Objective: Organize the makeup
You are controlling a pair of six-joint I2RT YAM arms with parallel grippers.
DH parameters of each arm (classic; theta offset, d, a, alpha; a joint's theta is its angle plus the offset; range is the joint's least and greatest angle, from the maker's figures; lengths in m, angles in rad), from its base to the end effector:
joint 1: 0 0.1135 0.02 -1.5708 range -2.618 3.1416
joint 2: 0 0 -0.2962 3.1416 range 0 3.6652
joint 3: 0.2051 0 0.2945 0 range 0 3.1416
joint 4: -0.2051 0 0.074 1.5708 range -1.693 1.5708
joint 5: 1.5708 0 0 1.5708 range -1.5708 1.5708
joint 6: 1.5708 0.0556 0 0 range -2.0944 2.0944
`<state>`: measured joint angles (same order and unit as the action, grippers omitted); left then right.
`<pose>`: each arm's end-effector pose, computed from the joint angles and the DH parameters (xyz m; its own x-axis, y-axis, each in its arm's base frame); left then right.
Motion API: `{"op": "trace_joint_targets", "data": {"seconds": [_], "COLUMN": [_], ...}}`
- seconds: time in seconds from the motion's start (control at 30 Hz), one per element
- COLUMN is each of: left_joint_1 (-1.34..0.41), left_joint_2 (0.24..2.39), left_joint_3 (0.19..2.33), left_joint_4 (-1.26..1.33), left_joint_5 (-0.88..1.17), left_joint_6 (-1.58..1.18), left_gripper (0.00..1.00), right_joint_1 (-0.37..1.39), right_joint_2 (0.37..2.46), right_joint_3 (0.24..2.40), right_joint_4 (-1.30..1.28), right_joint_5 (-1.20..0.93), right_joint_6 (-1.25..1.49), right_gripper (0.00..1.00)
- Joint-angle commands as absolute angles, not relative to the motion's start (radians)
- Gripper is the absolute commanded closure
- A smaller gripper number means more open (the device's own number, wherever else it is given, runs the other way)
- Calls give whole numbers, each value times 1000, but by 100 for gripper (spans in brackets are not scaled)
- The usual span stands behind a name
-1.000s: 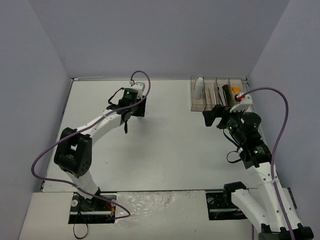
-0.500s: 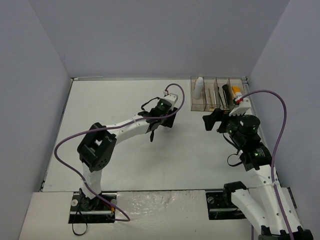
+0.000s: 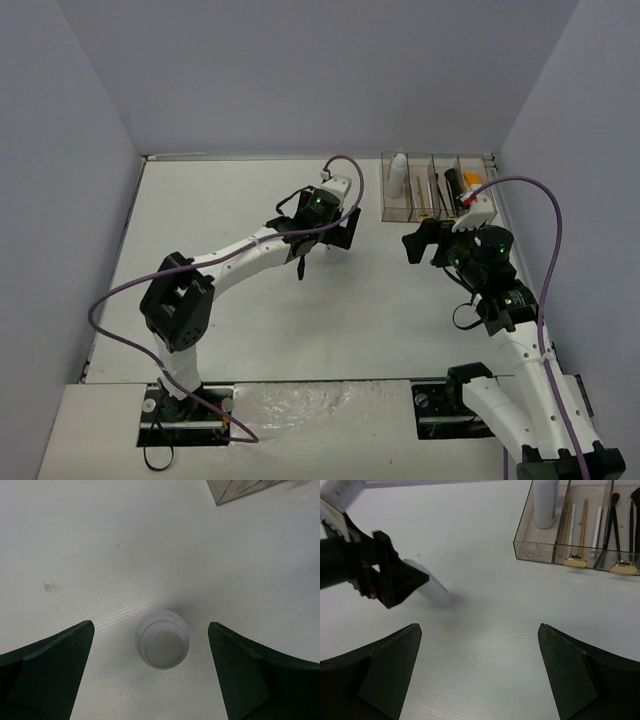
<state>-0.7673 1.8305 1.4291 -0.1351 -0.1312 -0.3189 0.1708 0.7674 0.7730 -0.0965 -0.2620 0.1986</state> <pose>0.3620 -0.3390 0.2763 -0.5398 0.0887 -0.8371 0.4613 0.8630 -0.2060 0.2163 0.0519 0.3691 -0.1702 0.1640 -0.9717 -0.3925 0.8932 0.2195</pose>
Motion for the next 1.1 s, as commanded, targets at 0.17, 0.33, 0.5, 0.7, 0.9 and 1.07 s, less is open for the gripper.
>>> {"op": "trace_joint_targets", "data": {"seconds": [0.17, 0.33, 0.5, 0.7, 0.9, 1.07], "left_joint_1": [-655, -537, -455, -415, -399, -373], "left_joint_2": [1417, 1206, 994, 801, 746, 750], "left_joint_3": [1456, 1344, 1205, 1005, 906, 905], "left_joint_4": [-273, -393, -459, -451, -435, -447], "left_joint_5": [-303, -348, -391, -454, -464, -428], "left_joint_6": [-288, -261, -222, -201, -188, -182], "left_gripper": [3, 3, 3, 3, 3, 3], "right_joint_1": [301, 433, 528, 612, 634, 632], "right_joint_2": [920, 1068, 1193, 1365, 1490, 1547], "right_joint_3": [855, 866, 859, 896, 914, 941], "right_joint_4": [50, 195, 363, 474, 549, 571], "right_joint_5": [-242, -155, -97, -58, 24, 53], "right_joint_6": [135, 108, 93, 64, 65, 53], "right_gripper": [0, 0, 0, 2, 4, 4]}}
